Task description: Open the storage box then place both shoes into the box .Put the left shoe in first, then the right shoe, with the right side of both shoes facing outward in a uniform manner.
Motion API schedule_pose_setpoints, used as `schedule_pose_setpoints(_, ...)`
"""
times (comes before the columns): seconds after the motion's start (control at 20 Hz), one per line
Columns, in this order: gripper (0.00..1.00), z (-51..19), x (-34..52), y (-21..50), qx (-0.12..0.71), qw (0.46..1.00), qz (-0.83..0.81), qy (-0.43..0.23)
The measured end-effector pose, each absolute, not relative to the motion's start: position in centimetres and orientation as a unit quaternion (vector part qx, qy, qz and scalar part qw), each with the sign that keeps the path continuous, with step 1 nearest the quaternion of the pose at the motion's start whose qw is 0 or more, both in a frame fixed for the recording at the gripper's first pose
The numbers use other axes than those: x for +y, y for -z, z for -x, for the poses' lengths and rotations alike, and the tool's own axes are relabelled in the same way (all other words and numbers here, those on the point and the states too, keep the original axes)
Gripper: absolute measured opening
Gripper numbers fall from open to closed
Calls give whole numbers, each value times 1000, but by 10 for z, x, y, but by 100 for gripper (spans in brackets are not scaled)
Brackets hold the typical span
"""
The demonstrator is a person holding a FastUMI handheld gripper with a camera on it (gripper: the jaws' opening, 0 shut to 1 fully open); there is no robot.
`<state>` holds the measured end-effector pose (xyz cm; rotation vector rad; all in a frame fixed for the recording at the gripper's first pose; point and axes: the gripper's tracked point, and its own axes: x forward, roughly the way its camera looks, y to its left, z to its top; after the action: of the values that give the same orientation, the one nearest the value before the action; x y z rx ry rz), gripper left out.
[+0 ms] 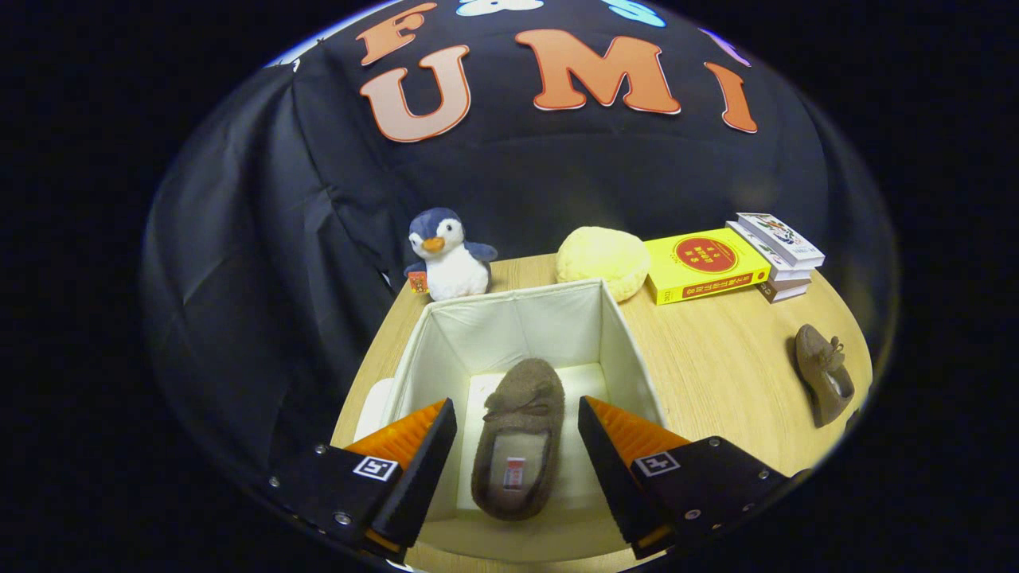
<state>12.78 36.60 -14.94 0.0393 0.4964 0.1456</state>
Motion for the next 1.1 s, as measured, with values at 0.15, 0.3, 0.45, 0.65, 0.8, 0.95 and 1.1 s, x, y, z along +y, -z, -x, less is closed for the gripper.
schedule_pose_setpoints(0.15, 95, -126, 336, 129, 223, 972, -19, -69)
schedule_pose_setpoints(0.3, 98, -124, 298, 111, 204, 977, -25, -62)
schedule_pose_setpoints(0.45, 98, -126, 246, 98, 189, 981, -21, -40)
schedule_pose_setpoints(0.65, 98, -126, 164, 95, 182, 983, -16, 1)
schedule_pose_setpoints(0.8, 98, -124, 100, 100, 184, 982, -12, 34)
schedule_pose_setpoints(0.95, 98, -121, 39, 109, 193, 979, -5, 62)
schedule_pose_setpoints(1.1, 98, -116, -17, 122, 206, 975, 2, 84)
